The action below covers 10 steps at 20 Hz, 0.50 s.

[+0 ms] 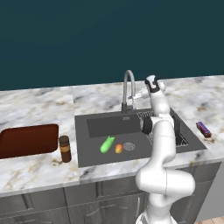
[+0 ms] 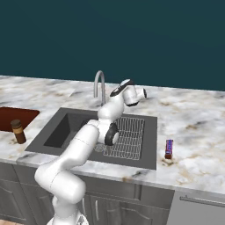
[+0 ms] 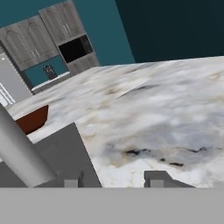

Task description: Pick up all produce items and place them in the sink. Turn on the sink faucet to wash them. Then turn the sink off and put them in the tray.

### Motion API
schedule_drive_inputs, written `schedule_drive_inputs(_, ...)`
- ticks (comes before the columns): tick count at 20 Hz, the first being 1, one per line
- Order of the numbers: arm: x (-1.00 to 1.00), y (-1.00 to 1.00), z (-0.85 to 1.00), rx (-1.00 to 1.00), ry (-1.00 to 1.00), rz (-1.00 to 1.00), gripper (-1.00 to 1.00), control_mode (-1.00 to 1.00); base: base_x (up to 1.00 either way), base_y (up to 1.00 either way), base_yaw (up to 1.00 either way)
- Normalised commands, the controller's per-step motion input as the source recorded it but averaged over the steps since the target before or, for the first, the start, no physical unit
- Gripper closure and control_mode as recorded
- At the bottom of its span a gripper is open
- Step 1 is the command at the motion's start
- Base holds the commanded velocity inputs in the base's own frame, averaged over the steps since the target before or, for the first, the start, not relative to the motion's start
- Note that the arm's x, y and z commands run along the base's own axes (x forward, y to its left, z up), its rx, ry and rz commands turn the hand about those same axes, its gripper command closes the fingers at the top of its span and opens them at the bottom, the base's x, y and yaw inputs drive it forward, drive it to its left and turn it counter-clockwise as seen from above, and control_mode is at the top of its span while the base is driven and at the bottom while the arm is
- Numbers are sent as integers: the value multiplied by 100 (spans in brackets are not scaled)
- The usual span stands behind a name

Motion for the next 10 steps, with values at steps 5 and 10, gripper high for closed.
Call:
schedule_drive_inputs(5, 15, -28, 0, 0, -1, 5, -100, -100, 0, 0, 0)
schedule_drive_inputs(10, 27, -40, 0, 0, 0, 2, -100, -100, 0, 0, 0)
